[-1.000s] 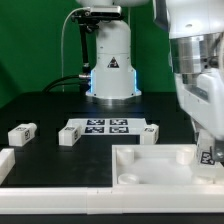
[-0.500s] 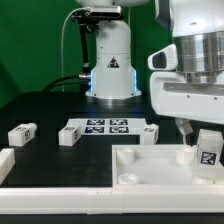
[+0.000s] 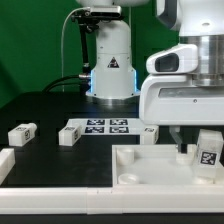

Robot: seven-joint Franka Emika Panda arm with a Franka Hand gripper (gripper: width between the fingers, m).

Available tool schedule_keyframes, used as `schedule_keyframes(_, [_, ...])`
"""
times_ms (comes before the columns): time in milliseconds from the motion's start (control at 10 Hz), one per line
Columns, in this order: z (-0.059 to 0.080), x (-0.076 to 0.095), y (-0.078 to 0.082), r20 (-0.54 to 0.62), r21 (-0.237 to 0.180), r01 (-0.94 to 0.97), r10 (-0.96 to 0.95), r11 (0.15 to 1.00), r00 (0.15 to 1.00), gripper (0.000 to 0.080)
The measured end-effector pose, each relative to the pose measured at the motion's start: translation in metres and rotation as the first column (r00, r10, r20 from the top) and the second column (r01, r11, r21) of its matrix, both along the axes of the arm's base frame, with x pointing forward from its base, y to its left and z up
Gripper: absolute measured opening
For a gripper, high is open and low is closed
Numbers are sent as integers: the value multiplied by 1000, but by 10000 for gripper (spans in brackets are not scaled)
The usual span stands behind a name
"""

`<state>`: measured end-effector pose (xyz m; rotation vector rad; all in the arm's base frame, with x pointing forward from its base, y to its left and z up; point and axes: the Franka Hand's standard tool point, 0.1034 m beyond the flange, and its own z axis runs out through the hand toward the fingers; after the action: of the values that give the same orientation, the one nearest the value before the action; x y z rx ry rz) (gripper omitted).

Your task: Assemble one leg

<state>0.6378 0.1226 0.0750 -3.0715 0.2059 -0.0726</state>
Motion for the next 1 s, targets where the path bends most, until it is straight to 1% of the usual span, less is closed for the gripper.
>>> schedule_keyframes(100, [0, 0, 0, 2, -3, -42, 42, 999, 999, 649])
schedule_keyframes(200, [0, 0, 1, 1, -2, -25, 25, 1000, 1000, 649])
schedule_keyframes(400, [0, 0, 0, 1, -2, -25, 25, 1000, 1000, 384])
schedule_keyframes(500, [0, 0, 0, 1, -2, -25, 25, 1000, 1000, 384])
schedule_keyframes(600, [0, 0, 0, 1, -2, -25, 25, 1000, 1000, 291])
schedule_keyframes(900, [0, 0, 0, 4, 1, 9, -9, 1000, 1000, 291])
schedule_keyframes(1000, [2, -2, -1, 22, 17, 198, -198, 980, 980, 291])
